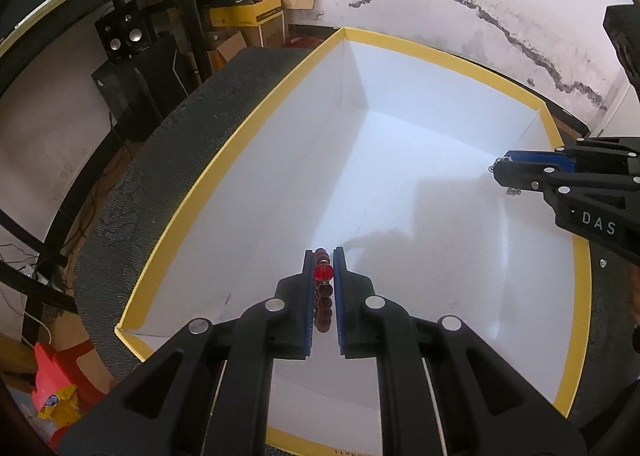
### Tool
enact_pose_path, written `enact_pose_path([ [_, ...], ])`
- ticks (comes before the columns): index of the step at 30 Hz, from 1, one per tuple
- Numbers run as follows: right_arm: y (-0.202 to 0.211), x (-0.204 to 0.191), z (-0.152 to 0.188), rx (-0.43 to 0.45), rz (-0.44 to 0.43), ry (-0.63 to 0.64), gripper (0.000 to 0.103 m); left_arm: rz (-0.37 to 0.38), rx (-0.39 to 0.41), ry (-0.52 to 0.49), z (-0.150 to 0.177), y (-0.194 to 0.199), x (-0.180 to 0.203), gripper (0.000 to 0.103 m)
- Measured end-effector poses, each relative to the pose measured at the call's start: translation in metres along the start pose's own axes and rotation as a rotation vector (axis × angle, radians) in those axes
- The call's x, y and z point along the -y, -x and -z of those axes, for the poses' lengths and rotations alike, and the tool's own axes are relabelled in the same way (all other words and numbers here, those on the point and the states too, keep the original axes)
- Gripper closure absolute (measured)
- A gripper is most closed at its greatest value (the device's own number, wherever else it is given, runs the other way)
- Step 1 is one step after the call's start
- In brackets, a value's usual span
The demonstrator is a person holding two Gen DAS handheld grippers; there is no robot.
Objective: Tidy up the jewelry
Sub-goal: 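Open both tools to drop the bracelet and chain into the box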
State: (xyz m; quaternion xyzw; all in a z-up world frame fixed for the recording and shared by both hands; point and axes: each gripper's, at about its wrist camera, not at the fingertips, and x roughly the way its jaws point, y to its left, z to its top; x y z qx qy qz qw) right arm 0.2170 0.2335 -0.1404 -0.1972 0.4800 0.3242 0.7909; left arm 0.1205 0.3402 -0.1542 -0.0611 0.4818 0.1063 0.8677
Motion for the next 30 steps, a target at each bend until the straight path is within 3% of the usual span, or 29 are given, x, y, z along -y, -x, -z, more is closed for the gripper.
enact_pose_path([
  [22,-0.004,0.014,-0.006,-0.006,-0.005,-0.034,0.090,0.018,-0.027,0.004,-0.003,-0.009,0.002,0.095],
  [23,-0.005,0.018,-0.008,-0.011,-0.014,-0.052,0.089,0.018,-0.028,0.005,-0.003,-0.009,0.003,0.095],
  [24,-0.007,0.022,-0.009,-0.023,-0.023,-0.076,0.076,0.016,-0.025,0.005,-0.003,-0.009,0.003,0.095],
  [25,-0.007,0.025,-0.009,-0.024,-0.027,-0.090,0.058,0.006,-0.026,0.005,-0.003,-0.009,0.003,0.091],
  [26,-0.002,0.026,-0.009,0.011,-0.044,-0.094,0.028,0.003,-0.030,0.006,-0.004,-0.009,0.004,0.085],
  [27,0.002,0.026,-0.009,0.036,-0.038,-0.094,0.018,0.003,-0.033,0.006,-0.003,-0.009,0.005,0.049],
  [28,0.005,0.026,-0.010,0.044,-0.039,-0.096,0.016,-0.009,-0.039,0.010,-0.004,-0.008,0.005,0.010],
  [30,0.010,0.027,-0.010,0.050,-0.049,-0.108,0.015,-0.015,0.002,0.021,-0.005,0.001,0.006,0.007],
])
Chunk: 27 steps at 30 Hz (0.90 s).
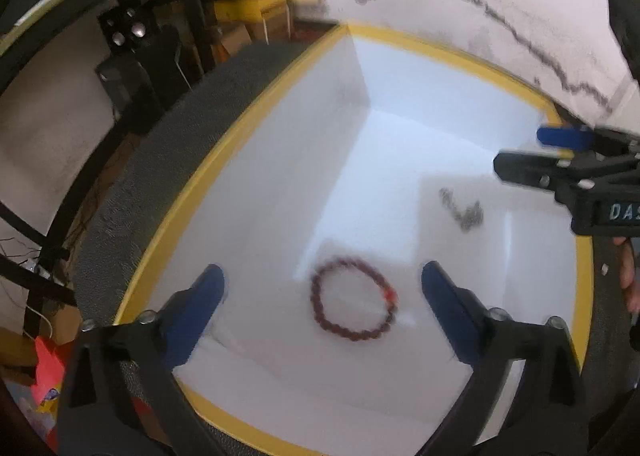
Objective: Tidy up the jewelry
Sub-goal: 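Open both tools to drop the bracelet and chain into the box, then move both tools back over the remaining jewelry on the rug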
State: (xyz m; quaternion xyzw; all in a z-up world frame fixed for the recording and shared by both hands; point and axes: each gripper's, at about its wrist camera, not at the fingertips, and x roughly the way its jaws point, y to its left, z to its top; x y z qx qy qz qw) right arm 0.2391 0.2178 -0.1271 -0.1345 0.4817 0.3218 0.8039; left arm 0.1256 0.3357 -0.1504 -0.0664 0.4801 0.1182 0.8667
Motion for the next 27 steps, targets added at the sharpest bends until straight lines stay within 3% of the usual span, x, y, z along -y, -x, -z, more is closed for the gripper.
enact_pose_path([
  [8,0.027,0.002,0.004,0.037,-0.004,-0.021,0.015,0.003,0.015,-0.032,-0.003,0.020,0.012,0.007],
  [13,0.080,0.015,0.022,0.119,0.006,-0.057,0.015,-0.011,0.060,-0.039,0.000,0.048,0.020,0.007],
  [19,0.168,0.063,0.088,0.216,0.091,-0.101,0.015,0.008,0.143,-0.100,0.005,0.093,0.061,0.007],
  [27,0.264,0.169,0.212,0.294,0.340,-0.242,0.014,0.154,0.190,-0.226,0.015,0.122,0.186,0.007],
])
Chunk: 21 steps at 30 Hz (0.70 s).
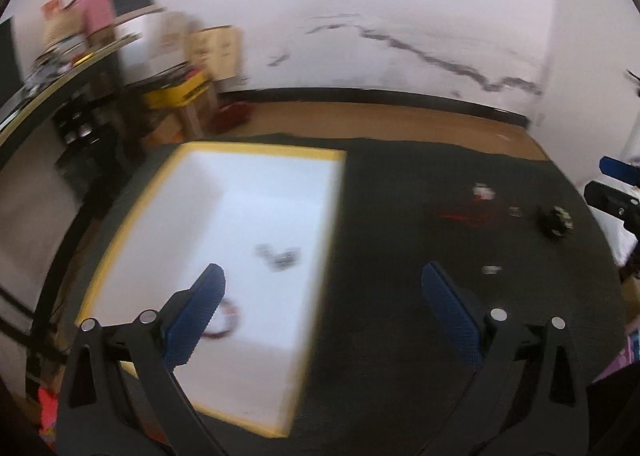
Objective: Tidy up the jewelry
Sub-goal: 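Move both tools back over the remaining jewelry on the rug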
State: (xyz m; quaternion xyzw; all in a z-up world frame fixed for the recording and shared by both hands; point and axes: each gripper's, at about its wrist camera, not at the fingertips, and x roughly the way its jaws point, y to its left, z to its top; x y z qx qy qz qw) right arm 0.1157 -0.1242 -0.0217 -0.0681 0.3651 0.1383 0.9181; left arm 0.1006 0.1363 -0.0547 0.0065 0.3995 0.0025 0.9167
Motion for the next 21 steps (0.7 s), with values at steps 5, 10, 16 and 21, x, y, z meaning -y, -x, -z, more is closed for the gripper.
enact_pose_path([
  [5,0.012,0.078,0.047,0.004,0.095,-0.116,0.014,0.088,-0.011,-0.072,-0.001,-0.024,0.086,0.007],
  [10,0.007,0.112,0.084,0.002,0.128,-0.167,0.014,0.155,-0.049,-0.112,0.004,-0.053,0.147,0.007],
  [16,-0.021,0.116,0.104,-0.009,0.113,-0.106,0.014,0.180,-0.061,-0.141,0.017,-0.082,0.178,0.007],
  [21,-0.062,0.108,0.091,-0.007,0.020,-0.063,0.014,0.201,-0.084,-0.140,0.031,-0.115,0.189,0.007],
])
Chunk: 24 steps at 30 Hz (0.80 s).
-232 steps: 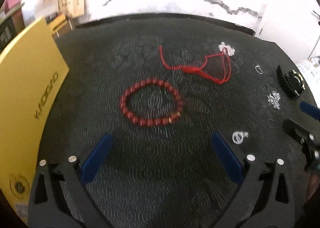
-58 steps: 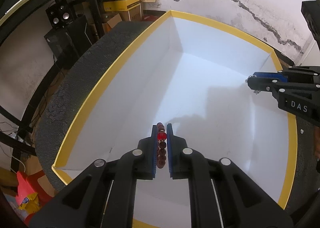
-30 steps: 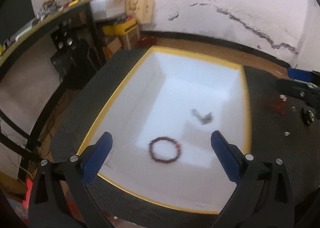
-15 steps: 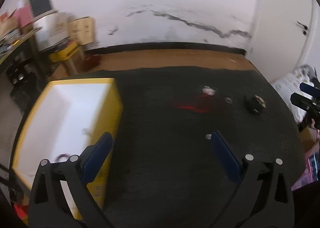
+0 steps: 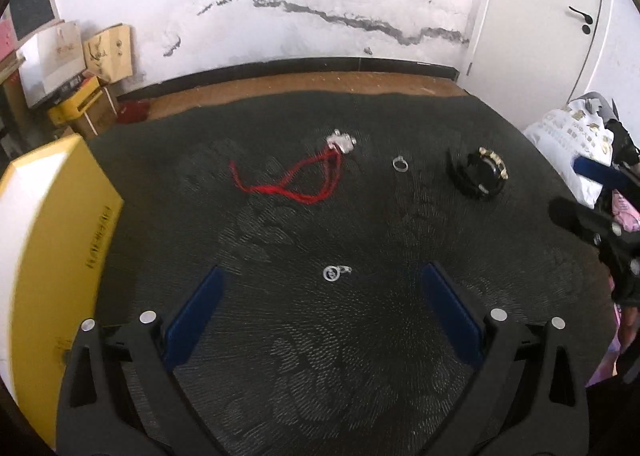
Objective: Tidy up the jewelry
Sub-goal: 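Move both tools back over the remaining jewelry on the rug, then grasp the small silver earring with the left tool while the right tool grasps the silver ring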
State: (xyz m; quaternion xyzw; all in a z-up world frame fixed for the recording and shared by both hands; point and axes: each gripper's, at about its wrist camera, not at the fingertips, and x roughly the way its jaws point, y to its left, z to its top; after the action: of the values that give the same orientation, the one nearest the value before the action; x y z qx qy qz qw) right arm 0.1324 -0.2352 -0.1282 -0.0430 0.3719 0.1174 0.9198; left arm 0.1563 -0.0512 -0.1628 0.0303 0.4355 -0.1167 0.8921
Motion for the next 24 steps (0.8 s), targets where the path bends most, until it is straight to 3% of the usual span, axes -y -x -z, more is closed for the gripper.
enact_pose_path([
  [6,-0.068,-0.001,-0.027,-0.044,-0.019,0.037,0.014,0.000,-0.029,-0.010,0.012,-0.045,0.006,0.007],
  [13,-0.166,0.002,-0.034,-0.182,-0.028,0.100,0.024,0.033,-0.046,-0.043,0.015,-0.075,0.010,0.007],
  [24,-0.196,0.015,-0.032,-0.206,-0.070,0.084,0.024,-0.003,-0.042,-0.097,0.018,-0.080,0.016,0.007],
])
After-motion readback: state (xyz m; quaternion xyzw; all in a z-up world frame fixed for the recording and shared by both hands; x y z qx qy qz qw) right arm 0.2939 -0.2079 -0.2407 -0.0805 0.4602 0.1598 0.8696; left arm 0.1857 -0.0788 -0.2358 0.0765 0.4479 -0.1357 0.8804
